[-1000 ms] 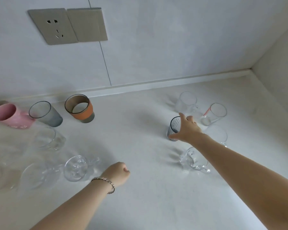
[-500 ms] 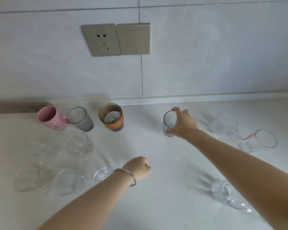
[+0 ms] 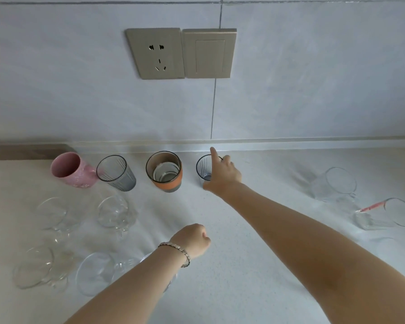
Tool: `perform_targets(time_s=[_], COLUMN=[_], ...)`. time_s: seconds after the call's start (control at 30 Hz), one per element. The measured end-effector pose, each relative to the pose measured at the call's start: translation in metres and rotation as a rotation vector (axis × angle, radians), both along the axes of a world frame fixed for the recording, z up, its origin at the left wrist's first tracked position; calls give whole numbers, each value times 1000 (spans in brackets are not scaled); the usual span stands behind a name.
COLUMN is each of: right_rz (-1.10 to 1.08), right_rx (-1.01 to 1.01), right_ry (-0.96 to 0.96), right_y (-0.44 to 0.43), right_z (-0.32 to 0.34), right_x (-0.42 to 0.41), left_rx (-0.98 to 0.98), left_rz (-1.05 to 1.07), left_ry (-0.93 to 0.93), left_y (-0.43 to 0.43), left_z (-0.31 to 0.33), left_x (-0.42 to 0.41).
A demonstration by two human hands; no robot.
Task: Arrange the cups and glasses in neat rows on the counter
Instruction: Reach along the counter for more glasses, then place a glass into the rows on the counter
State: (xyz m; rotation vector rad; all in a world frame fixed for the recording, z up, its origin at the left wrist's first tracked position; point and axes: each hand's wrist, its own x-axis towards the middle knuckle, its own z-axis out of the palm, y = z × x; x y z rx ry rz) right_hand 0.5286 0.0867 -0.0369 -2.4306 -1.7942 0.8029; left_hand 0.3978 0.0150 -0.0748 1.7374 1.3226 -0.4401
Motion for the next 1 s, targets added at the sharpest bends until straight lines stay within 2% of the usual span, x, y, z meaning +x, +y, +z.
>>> perform_targets(time_s=[0.1,0.2,0.3,0.4,0.57,0.77,0.87,1.0], right_rz=[30,27,-70,-234,-345,-401,-432,-310], right_rx=[1,38,59,-15,-154,-5,-1,-15], right_ry=[11,-101,-275,-386,-266,-139,-84,-126], right_y=[-23,-52,-75,-88,-106,-116,-123,-137], right_z=[3,8,17,27,18,4,6,14], right_x=[19,64,126,182,229,233,227,196], left_rx=[19,16,14,34,56,68,46,-6], left_rz=[-7,-6,-34,-58,-50,-33,-3,68], left_ry=[20,38,33,21,40,78,66,28], left_y=[-5,-13,-24,-36,-51,-63,-68,-80], left_z=[2,3,4,8,10,11,11,9], left_x=[3,12,26,40,51,48,46,34])
